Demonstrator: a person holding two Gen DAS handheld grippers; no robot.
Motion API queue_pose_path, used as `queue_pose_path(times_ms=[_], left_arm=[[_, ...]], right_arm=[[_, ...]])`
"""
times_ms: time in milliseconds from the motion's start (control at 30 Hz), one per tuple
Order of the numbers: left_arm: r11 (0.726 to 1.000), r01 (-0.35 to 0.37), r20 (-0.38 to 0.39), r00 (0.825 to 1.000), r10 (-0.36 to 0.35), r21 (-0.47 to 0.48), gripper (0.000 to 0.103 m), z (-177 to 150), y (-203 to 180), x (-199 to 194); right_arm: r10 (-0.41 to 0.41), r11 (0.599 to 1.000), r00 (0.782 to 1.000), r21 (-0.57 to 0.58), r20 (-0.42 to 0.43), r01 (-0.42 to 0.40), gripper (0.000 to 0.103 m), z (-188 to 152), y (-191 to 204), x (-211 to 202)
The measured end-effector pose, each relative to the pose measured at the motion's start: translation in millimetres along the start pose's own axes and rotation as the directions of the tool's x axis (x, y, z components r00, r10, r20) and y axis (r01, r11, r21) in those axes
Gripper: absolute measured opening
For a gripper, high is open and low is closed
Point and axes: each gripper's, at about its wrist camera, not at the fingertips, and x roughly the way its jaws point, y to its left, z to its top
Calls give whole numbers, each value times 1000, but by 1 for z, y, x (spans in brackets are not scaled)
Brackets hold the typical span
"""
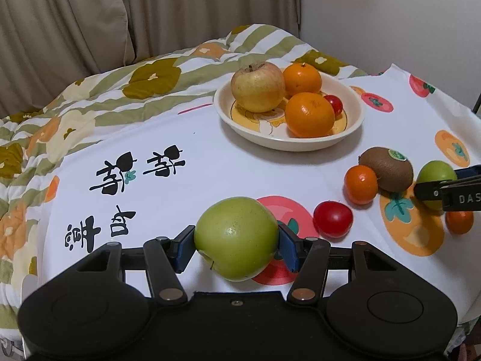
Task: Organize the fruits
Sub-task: 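Grasp a green apple with the left gripper while the right grasps another green apple, then carry both green apples over the duck bowl and lower them in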
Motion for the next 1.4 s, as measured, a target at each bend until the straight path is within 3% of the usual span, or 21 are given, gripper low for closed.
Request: queue_pose_path(times_ms=[400, 833, 1100, 1400], left_arm=[[1000, 18, 50, 999, -17, -23, 62, 13, -2, -32], [999, 2, 125, 992, 3, -46, 62, 50, -3, -70], [994, -43, 129, 990, 55, -99, 62, 76, -7, -68], [981, -78, 98, 990, 96, -178, 62, 106, -14, -37]], right_arm=[[6, 999, 998, 33, 58, -8, 69, 12, 0, -36], [39, 999, 986, 13, 162, -42, 69, 47, 1, -87], [100, 995, 980, -34, 173, -95, 69, 80, -5, -80], [153, 986, 976, -94, 152, -140, 69, 124, -19, -47]])
